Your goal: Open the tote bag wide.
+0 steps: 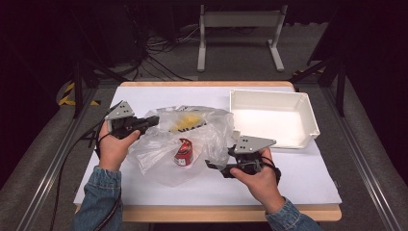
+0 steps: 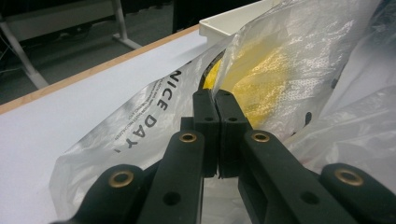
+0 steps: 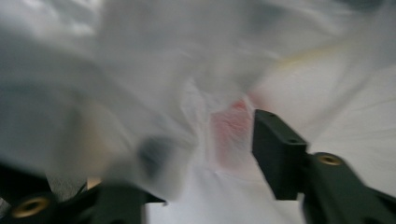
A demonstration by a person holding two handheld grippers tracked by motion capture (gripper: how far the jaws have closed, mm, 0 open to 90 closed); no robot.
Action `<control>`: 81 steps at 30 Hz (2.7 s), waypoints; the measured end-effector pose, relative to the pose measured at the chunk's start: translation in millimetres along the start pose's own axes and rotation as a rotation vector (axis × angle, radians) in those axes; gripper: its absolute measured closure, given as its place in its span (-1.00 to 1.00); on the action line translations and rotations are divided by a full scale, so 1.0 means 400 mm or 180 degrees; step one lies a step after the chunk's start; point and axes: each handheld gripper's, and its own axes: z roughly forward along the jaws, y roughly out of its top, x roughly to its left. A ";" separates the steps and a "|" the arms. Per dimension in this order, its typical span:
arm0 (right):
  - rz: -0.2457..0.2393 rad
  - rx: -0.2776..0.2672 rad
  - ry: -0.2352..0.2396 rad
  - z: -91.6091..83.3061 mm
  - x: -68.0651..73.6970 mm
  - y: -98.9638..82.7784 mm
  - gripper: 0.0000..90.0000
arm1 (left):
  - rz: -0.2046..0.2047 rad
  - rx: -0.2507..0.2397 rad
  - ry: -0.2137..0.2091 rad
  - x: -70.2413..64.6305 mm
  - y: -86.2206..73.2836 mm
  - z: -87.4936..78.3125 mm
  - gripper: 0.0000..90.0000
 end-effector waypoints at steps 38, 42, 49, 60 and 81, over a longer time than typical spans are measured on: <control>-0.0298 -0.0051 -0.0150 -0.196 -0.015 0.067 0.99 | -0.0098 0.0072 0.0088 0.020 -0.026 0.033 0.97; -0.0279 0.0060 -0.0404 -0.172 -0.040 0.056 0.99 | -0.0184 0.0166 0.0104 0.036 -0.049 0.059 0.98; -0.0114 0.0295 -0.0647 -0.123 -0.100 0.005 0.99 | -0.0250 0.0285 0.0130 0.058 -0.080 0.094 0.97; 0.0082 0.0588 -0.0847 -0.093 -0.145 -0.061 0.99 | -0.0385 0.0392 0.0191 0.081 -0.115 0.115 0.97; 0.0472 0.1357 -0.0943 -0.053 -0.177 -0.169 1.00 | -0.0395 0.0792 0.0290 0.098 -0.155 0.141 0.98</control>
